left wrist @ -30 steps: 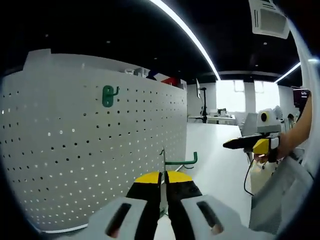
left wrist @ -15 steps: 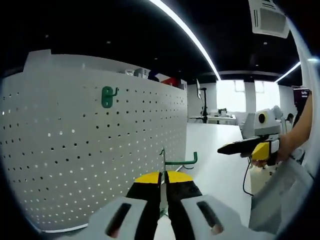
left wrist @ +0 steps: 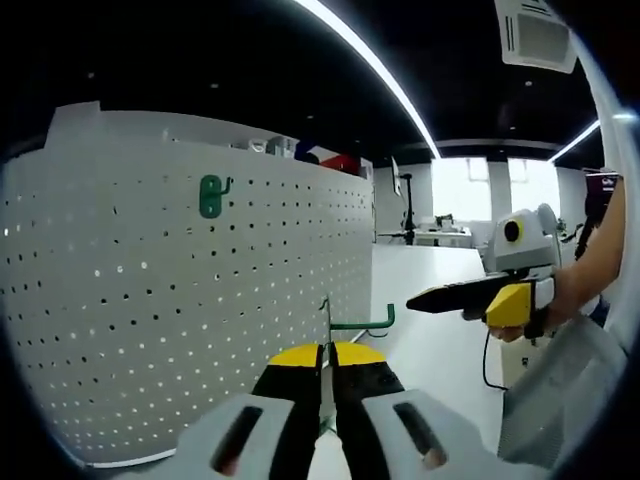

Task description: Insert the hook assembly into the mounting plate slot until the hook locks in place.

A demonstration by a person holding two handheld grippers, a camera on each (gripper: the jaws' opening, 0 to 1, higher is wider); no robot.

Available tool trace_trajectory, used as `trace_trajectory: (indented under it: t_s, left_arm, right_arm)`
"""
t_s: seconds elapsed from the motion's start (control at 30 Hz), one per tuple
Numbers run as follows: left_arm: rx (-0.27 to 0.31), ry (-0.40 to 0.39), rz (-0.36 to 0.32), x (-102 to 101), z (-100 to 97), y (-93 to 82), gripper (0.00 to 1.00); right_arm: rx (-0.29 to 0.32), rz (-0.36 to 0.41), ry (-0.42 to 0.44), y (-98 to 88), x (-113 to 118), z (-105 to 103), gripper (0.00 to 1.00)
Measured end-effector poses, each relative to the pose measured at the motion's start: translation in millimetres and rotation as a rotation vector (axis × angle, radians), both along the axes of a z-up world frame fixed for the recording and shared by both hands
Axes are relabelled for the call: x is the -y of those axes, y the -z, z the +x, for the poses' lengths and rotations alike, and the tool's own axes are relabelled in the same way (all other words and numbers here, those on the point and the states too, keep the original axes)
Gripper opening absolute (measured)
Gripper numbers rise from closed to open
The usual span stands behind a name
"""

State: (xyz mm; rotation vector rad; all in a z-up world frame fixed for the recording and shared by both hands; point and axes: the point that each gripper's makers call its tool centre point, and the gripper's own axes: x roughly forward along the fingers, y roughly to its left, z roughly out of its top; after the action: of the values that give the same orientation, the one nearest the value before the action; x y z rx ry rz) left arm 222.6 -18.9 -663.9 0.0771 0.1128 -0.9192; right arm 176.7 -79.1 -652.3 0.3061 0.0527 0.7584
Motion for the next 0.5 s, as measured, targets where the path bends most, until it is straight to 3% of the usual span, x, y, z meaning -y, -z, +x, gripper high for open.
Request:
trace_trajectory:
  t_s: [0.5]
  left_arm:
    - [0.012, 0.005, 0.008, 1, -2.1, -2.8, 0.03]
  right_arm:
    - [0.018, 0.033, -0.056, -14.4, -26, 13, 0.57]
